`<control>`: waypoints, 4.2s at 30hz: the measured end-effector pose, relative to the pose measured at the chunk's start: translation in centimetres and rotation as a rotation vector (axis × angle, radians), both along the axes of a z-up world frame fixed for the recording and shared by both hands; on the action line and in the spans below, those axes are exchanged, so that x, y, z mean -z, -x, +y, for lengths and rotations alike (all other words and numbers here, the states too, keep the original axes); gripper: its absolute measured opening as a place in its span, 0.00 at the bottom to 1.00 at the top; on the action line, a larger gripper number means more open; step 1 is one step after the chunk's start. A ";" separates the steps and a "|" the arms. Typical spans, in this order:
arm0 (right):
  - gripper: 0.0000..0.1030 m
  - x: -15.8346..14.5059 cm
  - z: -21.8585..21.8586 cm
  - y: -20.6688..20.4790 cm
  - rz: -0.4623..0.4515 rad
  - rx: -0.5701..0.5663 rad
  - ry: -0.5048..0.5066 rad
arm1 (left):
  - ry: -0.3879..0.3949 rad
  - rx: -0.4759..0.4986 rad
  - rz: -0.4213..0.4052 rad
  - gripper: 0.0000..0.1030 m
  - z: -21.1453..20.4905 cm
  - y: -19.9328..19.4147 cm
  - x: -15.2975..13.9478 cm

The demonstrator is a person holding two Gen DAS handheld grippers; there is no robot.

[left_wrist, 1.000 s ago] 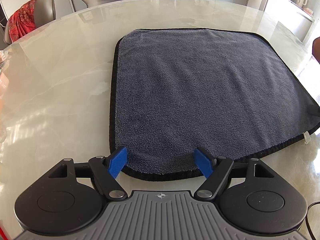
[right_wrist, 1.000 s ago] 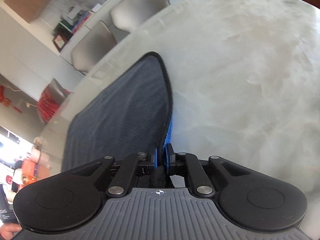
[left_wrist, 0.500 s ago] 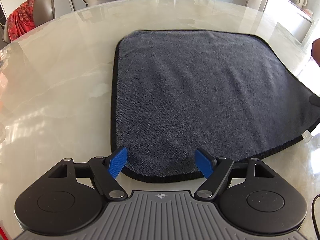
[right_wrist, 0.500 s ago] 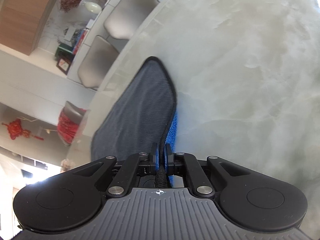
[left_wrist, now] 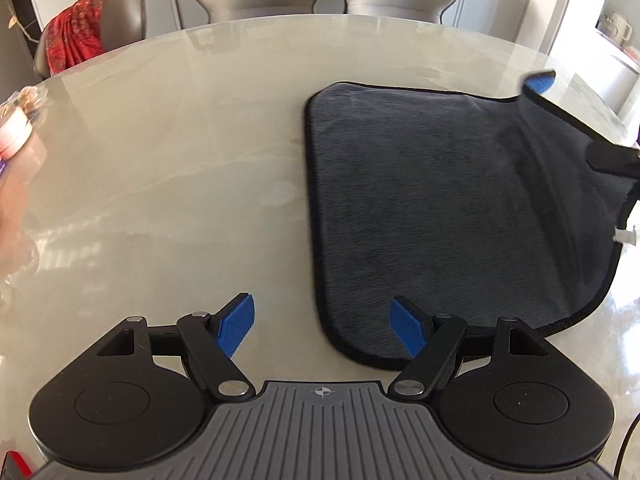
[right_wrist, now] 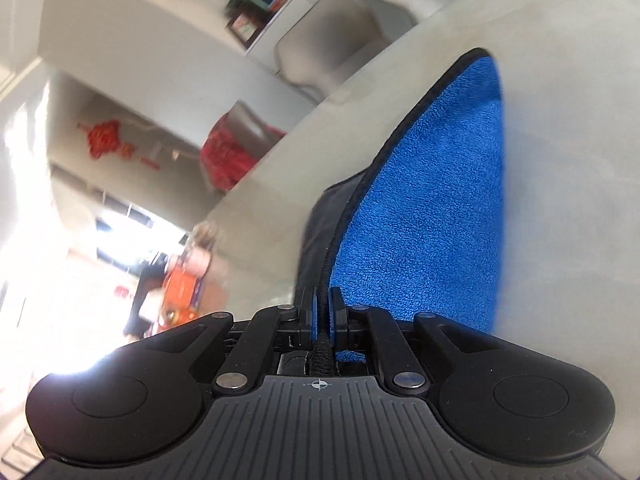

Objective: Fold towel
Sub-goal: 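Fold the held corner across the towel toward the left gripper and release, then move the right gripper to the folded blue edge and grasp it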

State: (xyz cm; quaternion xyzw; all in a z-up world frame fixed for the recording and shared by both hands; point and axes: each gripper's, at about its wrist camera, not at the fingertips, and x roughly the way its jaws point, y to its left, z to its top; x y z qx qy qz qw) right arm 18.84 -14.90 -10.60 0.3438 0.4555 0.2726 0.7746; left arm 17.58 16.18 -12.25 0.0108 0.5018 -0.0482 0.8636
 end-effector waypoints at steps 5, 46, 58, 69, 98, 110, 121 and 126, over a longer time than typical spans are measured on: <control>0.06 -0.5 5.2 -1.4 -0.008 -0.142 0.009 | 0.021 -0.019 0.012 0.76 1.8 0.7 0.5; 0.52 -0.7 5.8 -3.4 0.075 -0.441 0.270 | 0.084 0.034 0.035 0.76 1.8 0.0 0.4; 0.52 -5.7 5.2 -12.1 -0.375 -0.673 0.762 | 0.127 -0.005 0.081 0.76 3.2 -0.4 -0.3; 0.47 -2.3 11.6 -16.3 -0.732 -1.072 0.839 | 0.106 -0.066 0.106 0.76 2.6 -1.4 -0.1; 0.49 1.8 16.4 -18.2 -0.703 -1.433 0.823 | 0.048 -0.040 0.154 0.76 1.1 -1.9 0.5; 0.37 1.4 18.2 -18.6 -0.622 -1.466 0.840 | 0.043 -0.050 0.160 0.76 1.0 -2.0 1.3; 0.08 1.4 18.1 -17.8 -0.584 -1.441 0.820 | 0.046 -0.052 0.155 0.76 0.9 -1.9 0.8; 0.08 0.3 17.8 -16.6 -0.631 -1.427 0.838 | 0.058 -0.029 0.160 0.76 0.5 -2.1 0.3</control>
